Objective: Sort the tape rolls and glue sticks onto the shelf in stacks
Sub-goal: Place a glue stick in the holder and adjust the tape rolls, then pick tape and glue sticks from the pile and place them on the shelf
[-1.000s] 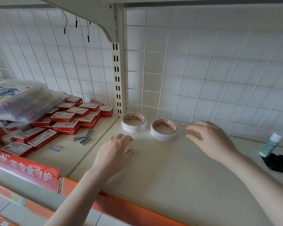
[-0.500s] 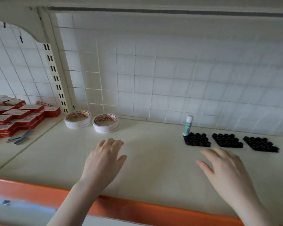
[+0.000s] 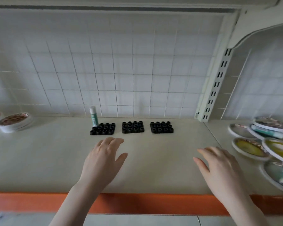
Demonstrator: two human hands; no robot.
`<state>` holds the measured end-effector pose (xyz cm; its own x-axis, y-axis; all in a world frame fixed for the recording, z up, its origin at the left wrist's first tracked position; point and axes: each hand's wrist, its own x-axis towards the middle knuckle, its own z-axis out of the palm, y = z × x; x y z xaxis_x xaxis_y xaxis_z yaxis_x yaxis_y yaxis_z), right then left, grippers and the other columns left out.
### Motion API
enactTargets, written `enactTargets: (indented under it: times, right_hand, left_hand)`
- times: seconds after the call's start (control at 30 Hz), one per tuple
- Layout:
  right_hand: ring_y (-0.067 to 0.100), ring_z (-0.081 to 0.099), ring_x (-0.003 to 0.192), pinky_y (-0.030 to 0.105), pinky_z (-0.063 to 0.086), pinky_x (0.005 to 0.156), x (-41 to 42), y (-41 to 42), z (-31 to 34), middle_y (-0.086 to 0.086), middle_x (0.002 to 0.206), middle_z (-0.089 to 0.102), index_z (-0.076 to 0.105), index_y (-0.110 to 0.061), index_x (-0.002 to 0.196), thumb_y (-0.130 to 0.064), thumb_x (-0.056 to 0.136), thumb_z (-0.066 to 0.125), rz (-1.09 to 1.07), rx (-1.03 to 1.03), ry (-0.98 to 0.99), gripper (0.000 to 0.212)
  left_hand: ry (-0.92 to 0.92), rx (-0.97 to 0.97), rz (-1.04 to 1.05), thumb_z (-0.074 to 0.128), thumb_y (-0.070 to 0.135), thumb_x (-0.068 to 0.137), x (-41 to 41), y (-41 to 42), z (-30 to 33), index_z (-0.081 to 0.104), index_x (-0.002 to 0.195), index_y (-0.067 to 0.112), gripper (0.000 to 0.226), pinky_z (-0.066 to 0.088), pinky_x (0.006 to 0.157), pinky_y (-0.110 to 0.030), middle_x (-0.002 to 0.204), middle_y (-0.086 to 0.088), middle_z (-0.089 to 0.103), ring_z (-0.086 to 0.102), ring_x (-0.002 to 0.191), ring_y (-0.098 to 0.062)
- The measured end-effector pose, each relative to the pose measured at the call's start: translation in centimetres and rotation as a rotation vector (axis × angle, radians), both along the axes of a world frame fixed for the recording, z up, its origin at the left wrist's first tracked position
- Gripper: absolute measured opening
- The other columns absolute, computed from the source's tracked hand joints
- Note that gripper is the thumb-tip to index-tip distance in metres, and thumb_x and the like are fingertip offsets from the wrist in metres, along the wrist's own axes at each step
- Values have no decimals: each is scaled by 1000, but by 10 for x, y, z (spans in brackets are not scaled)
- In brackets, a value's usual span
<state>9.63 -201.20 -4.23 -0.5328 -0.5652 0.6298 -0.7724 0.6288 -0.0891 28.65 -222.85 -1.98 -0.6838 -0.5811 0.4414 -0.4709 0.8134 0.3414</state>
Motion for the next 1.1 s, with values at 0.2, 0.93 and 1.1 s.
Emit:
enactTargets:
  times: [0.2,0.93,1.1]
  right_hand:
    - [33,62,70,39,52,62,-14,30,1,9,76,64,71,-6,83,-14,69,79,-82,-66,16,18]
    - [31,62,74,41,54,63,-149,214,25,8,84,67,72,-5,88,-12,80,68,-79,-127,77,12]
    - [30,61,71,42,53,64,-189,241,32,8,83,66,70,-5,88,-15,83,65,-20,-96,57,13]
  left_hand:
    - [-19,-9,-101,56,39,89,-36,21,4,50,128,26,42,41,87,-30,129,9,51,46,120,-13]
    - [23,37,-181,60,36,87,-200,187,15,54,125,23,41,43,81,-32,123,6,55,48,114,-18]
    - [0,53,-160,57,38,88,-232,227,14,52,127,26,40,41,84,-29,124,8,53,47,116,-15]
